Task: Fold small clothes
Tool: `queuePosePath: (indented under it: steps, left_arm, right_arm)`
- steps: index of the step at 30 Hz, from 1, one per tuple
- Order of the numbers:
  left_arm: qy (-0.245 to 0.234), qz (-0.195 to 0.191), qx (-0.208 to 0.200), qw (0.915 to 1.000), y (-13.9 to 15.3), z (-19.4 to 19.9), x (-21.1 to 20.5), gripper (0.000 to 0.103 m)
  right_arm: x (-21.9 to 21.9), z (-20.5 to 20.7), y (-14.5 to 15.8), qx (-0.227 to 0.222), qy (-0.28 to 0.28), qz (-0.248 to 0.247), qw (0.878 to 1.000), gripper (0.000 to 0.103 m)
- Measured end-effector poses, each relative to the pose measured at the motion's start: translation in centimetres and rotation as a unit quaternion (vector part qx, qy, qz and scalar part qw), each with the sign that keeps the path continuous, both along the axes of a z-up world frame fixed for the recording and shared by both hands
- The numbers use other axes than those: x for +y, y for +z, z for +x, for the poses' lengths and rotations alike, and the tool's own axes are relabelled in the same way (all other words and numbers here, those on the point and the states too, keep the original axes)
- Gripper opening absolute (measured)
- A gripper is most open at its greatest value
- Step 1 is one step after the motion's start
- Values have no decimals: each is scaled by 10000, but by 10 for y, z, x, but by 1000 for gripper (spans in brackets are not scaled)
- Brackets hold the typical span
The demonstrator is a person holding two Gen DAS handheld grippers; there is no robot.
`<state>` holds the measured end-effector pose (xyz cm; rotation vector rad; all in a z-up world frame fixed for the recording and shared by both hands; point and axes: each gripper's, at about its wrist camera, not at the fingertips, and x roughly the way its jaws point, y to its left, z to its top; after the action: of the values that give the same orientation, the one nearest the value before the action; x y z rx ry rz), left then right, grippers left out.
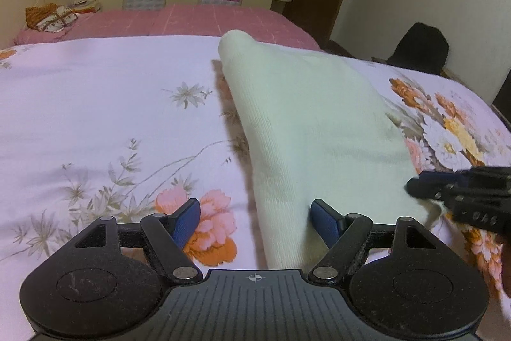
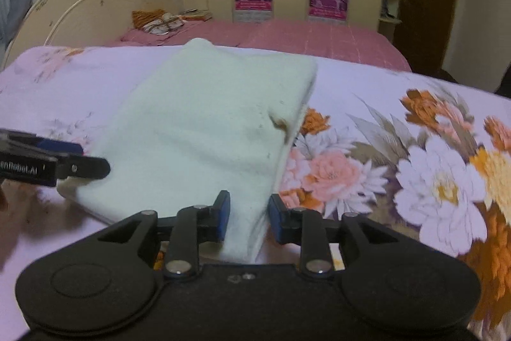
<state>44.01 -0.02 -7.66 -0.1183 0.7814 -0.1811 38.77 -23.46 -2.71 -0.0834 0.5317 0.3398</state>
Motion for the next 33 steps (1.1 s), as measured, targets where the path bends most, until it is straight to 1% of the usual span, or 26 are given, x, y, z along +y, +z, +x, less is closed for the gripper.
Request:
queuePosePath:
  steps: [2, 5, 8, 11, 17, 18, 20, 22, 23, 24, 26, 27, 28, 29, 31, 33]
  left_arm:
    - [-14, 26, -9, 10000, 4, -4, -1, 77]
    - [-20, 174, 29, 9998, 5, -8, -4, 77]
    - [-8, 280, 31, 9996, 5, -13, -5, 77]
    - [11, 262, 61, 9996, 2, -14, -4, 77]
    - [-18, 329, 88, 9994, 3, -13, -5, 77]
    - [-10, 326, 93, 9994, 6, -13, -5, 77]
    - [-16, 273, -27, 9996, 15, -16, -3, 77]
    - [-22, 11, -127, 9999, 22, -14, 6, 77]
    - [-9, -166, -144, 9998, 25, -10, 11, 77]
    - [21, -305, -171, 9994, 27, -5, 16, 77]
    - [-25, -679, -152, 9976, 29, 8, 25, 77]
    - [-26, -983, -114, 9951, 29, 18, 32, 76]
    - [-24, -1192, -74, 9928, 28, 26, 37, 76]
    - [-16, -1340, -20, 9910, 25, 35, 39, 76]
    - [-63, -1678, 212, 9856, 17, 56, 46, 76]
    - [-68, -2044, 426, 9779, 5, 73, 49, 76]
  right_arm:
    - [-1, -8, 7, -76, -22, 39, 10000, 27]
    - [-3, -19, 16, -187, 55, 155, 9997, 30]
    - [0, -20, 11, -80, 84, 42, 9999, 31]
    - [3, -12, -2, 155, 31, -111, 9998, 32]
    - [-1, -6, -6, 300, -84, 157, 9994, 36]
    - [-2, -5, -7, 330, -90, 201, 9992, 37]
    - [-5, -7, -2, 414, -136, 315, 9986, 37]
    - [-10, -15, 8, 248, -125, 507, 9983, 38]
    - [-13, -17, 12, 187, -92, 640, 9977, 43]
    - [-19, -14, 16, 184, -86, 842, 9962, 47]
    - [-30, -5, 21, 234, -179, 1283, 9913, 48]
    - [-37, 3, 22, 282, -266, 1545, 9872, 49]
    - [-43, 11, 23, 330, -331, 1775, 9830, 49]
    - [-48, 19, 24, 345, -371, 1934, 9798, 50]
    - [-55, 36, 25, 367, -379, 2161, 9749, 53]
    - [-60, 56, 22, 555, -328, 2411, 9684, 61]
